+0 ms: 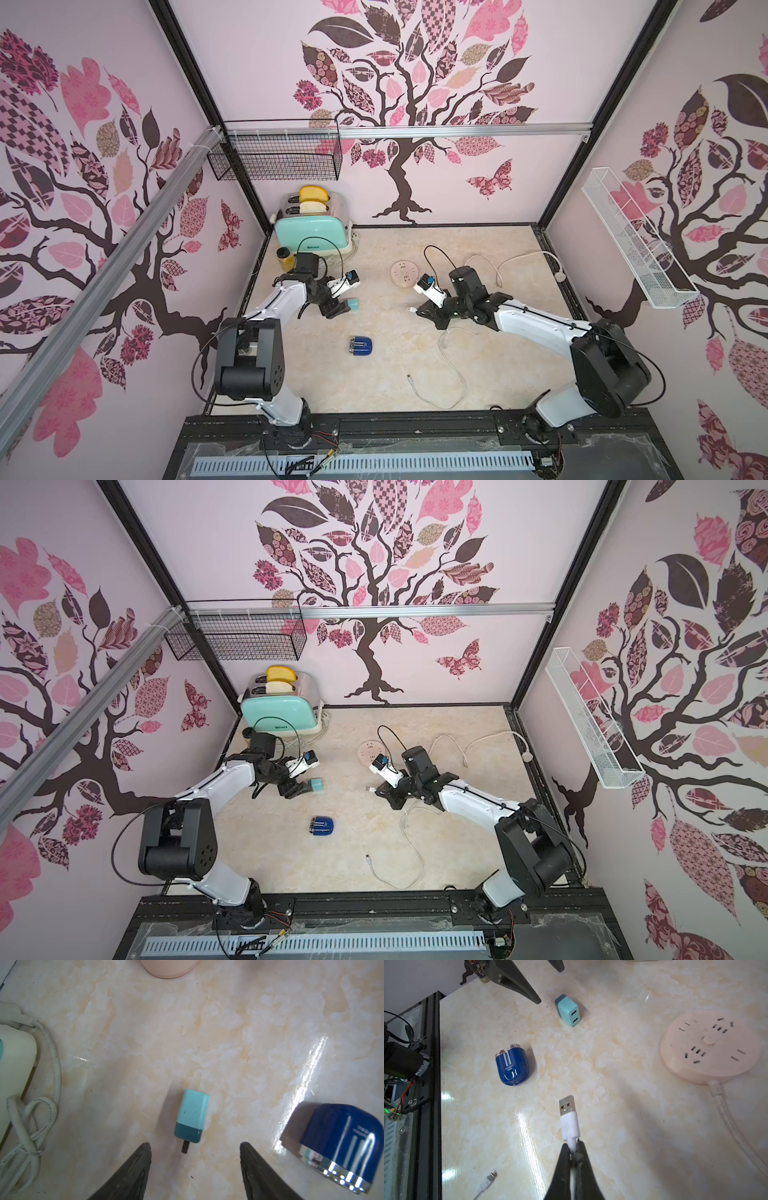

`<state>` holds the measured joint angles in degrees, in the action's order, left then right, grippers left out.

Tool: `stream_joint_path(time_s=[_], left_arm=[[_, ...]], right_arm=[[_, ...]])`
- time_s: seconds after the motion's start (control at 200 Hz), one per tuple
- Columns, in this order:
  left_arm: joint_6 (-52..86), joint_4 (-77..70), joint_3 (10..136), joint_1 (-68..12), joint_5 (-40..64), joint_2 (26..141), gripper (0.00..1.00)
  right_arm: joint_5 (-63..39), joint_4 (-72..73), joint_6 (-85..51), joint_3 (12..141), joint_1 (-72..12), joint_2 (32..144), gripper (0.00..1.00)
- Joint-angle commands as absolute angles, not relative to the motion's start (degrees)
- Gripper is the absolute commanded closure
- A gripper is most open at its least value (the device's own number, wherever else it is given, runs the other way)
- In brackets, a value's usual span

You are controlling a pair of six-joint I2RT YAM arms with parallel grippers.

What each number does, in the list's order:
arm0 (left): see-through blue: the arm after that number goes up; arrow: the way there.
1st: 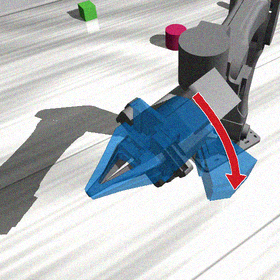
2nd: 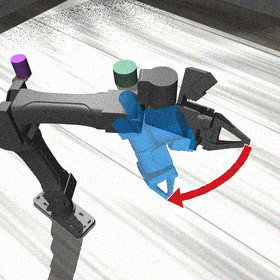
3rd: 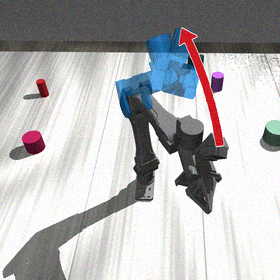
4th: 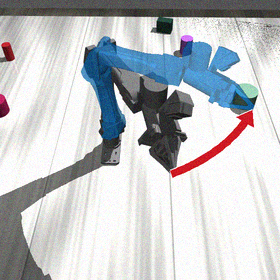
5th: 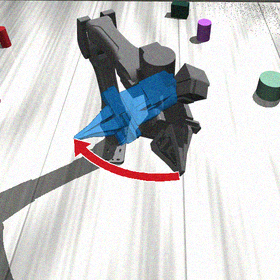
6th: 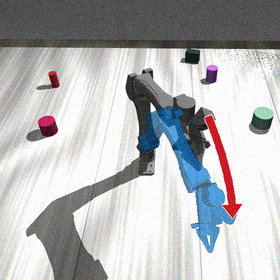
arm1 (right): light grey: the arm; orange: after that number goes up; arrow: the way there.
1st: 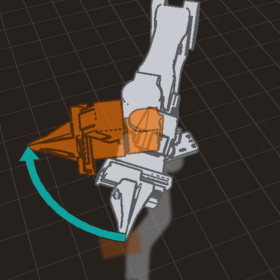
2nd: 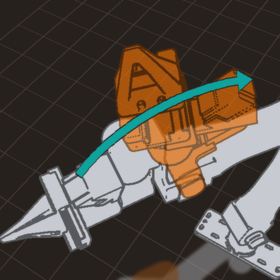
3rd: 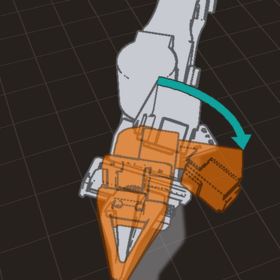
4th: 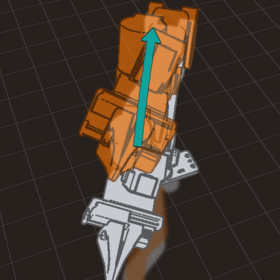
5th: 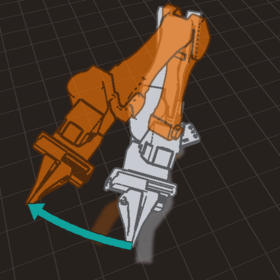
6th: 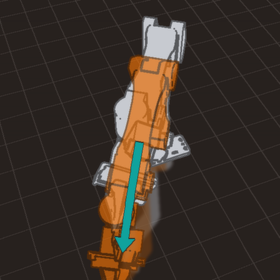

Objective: Charge the electric shaver
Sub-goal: Pick up the plug from the center of the board.

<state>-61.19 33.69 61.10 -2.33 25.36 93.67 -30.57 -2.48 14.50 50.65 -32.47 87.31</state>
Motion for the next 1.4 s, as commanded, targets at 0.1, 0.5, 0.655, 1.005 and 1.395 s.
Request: stream_joint_path(time_s=[0.1, 0.5, 0.655, 1.005, 1.395], left_arm=[[-68.5, 38.8, 67.6, -2.2, 26.5, 100.0, 0.28], [-69.7, 41.8, 69.5, -2.2, 30.1, 104.8, 0.28], [-69.9, 40.8, 69.4, -2.8, 29.3, 106.8, 0.29], [-68.0, 34.8, 66.9, -2.9, 27.4, 107.6, 0.75], [-68.3, 35.7, 65.5, -3.3, 37.4, 101.0, 1.0]], right_arm=[[-32.1, -2.7, 13.9, 52.8, -32.0, 88.0, 1.0], [-31.6, -3.6, 14.9, 53.5, -31.6, 90.2, 1.0], [-32.2, -5.1, 14.5, 55.4, -31.6, 92.1, 1.0], [-34.2, -10.2, 15.0, 59.7, -31.5, 95.7, 1.0], [-36.7, -19.3, 12.9, 65.8, -31.5, 98.3, 1.0]])
